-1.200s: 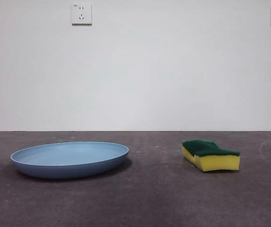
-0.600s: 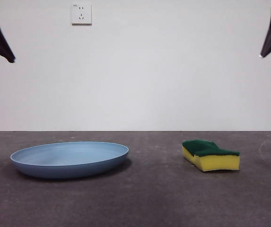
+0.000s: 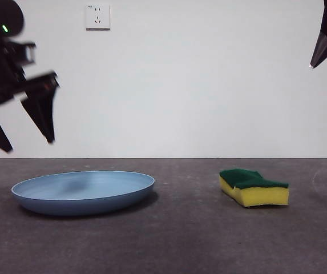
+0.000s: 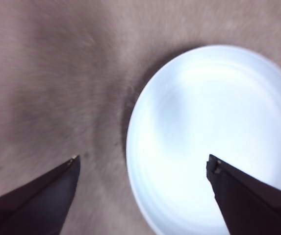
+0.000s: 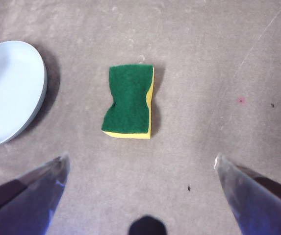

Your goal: Pick up the plate,pick up the cloth,clean the plate with the cloth

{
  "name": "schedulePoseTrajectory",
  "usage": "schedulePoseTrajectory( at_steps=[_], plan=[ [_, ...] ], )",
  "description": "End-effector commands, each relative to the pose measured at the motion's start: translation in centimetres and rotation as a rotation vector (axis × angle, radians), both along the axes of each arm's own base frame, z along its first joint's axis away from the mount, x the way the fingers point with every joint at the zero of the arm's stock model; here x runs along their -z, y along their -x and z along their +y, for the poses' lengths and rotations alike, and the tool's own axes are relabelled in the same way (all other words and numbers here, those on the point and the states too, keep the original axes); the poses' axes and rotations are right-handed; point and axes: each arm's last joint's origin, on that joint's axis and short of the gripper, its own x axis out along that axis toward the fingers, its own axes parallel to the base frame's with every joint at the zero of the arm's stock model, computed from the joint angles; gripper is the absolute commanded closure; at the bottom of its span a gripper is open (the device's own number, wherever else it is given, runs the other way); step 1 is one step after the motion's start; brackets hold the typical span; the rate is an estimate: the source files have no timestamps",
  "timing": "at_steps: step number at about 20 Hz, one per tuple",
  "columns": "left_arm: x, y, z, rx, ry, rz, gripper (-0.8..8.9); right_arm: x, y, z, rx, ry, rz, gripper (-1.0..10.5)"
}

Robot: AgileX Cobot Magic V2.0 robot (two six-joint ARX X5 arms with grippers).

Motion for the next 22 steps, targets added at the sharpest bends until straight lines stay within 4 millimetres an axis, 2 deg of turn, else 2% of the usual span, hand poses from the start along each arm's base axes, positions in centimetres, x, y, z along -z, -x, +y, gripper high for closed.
schedulePoseTrajectory(
  at_steps=[1, 5, 8, 10, 13, 15, 18, 22],
  plan=[
    [2.4, -0.8, -0.6, 0.012, -0.053, 0.062, 3.8, -0.1, 0.0, 0.0, 0.006, -0.005, -0.003, 4.4],
    [5.3, -1.6, -1.0, 0.018, -0.072, 0.144, 3.8, -0.1, 0.0, 0.0, 0.006, -0.005, -0.002, 4.4],
    [5.8, -1.9, -1.1, 0.015, -0.071, 0.146, 3.85, -0.1, 0.0, 0.0, 0.01, -0.008, 0.0, 4.4],
    [5.8, -2.0, -1.1, 0.016, -0.068, 0.136, 5.16, -0.1, 0.0, 0.0, 0.011, -0.01, 0.0, 4.4],
    [5.8, -2.0, -1.5, 0.031, -0.071, 0.127, 8.29, -0.1, -0.1, 0.0, 0.017, -0.016, -0.002, 4.4],
    [5.7, -2.0, -1.8, 0.052, -0.073, 0.109, 8.21, -0.3, -0.2, 0.0, 0.019, -0.025, -0.022, 4.4],
    [4.5, -1.9, -2.3, 0.07, -0.069, 0.078, 8.21, -0.4, -0.7, 0.7, -0.011, -0.031, -0.059, 4.4],
    [1.1, -0.3, -3.1, 0.102, -0.056, -0.013, 8.21, 0.4, -2.4, 2.7, -0.089, -0.032, -0.066, 4.5]
  ],
)
